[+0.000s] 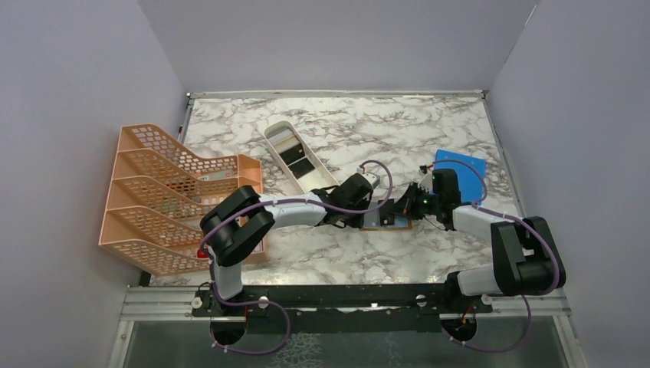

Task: Put the credit cards into the card holder
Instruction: Insert the credit card into the card holder.

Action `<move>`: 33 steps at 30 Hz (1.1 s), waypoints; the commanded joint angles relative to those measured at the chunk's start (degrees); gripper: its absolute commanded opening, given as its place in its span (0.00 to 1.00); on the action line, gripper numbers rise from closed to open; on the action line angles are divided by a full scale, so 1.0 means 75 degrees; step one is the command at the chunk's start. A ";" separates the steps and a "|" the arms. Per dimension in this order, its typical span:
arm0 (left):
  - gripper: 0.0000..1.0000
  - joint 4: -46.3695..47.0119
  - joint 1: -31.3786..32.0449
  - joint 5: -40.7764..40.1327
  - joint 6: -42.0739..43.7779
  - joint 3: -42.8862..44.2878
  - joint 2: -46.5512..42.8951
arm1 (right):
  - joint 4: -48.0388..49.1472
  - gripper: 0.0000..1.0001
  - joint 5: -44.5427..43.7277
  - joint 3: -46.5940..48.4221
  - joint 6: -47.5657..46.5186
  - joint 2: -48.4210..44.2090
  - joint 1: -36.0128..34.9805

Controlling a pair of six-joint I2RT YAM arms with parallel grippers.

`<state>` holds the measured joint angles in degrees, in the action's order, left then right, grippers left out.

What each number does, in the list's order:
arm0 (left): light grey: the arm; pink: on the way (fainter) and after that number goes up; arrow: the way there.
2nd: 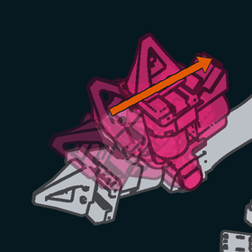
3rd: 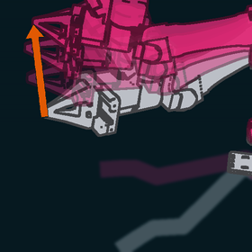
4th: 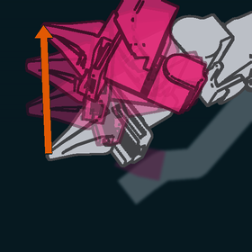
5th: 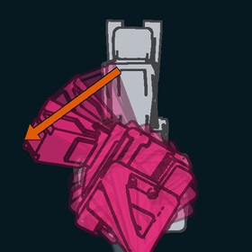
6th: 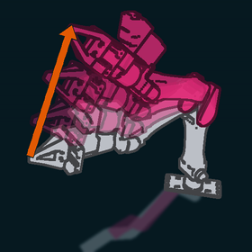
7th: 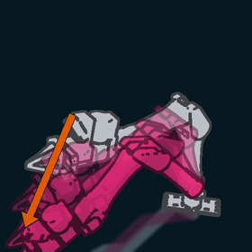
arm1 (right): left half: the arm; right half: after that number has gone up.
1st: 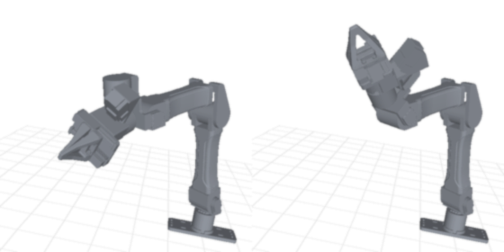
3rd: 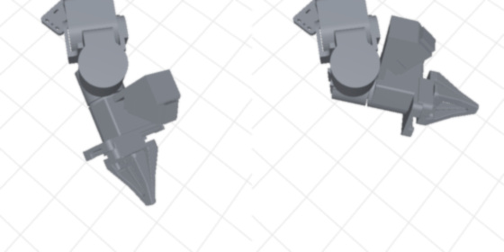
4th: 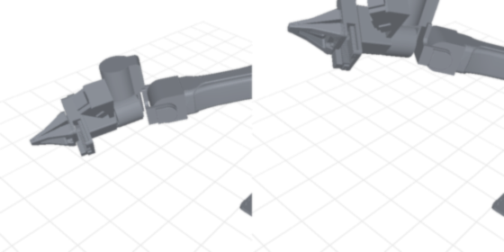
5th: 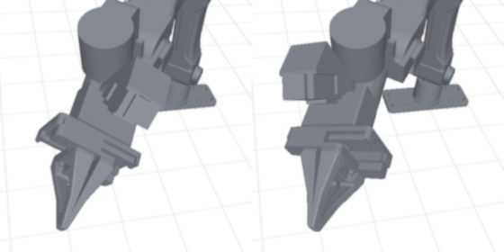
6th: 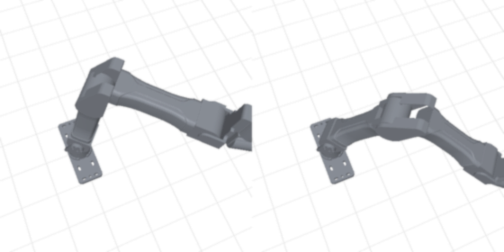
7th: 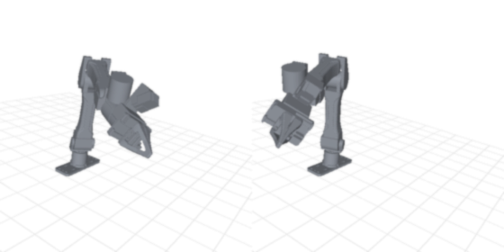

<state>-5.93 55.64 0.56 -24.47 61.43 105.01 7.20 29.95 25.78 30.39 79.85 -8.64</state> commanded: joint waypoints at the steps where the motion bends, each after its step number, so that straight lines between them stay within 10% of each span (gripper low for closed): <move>1: 0.00 -0.0173 0.0073 -0.0294 0.0160 0.0231 0.0096 | -0.0985 0.03 -0.0076 -0.0074 -0.0278 0.0132 -0.0029; 18: 0.02 -0.0206 0.0093 -0.0343 0.0251 0.0303 0.0163 | -0.1964 0.01 -0.0154 0.0415 -0.0643 0.0438 -0.0031; 33: 0.02 -0.0205 0.0158 -0.0372 0.0298 0.0520 0.0246 | -0.2250 0.21 0.0023 0.1110 -0.1188 0.1377 -0.0093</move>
<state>-9.02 56.01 -0.91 -22.83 64.20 106.26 -3.77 34.44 34.76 24.82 87.94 -8.60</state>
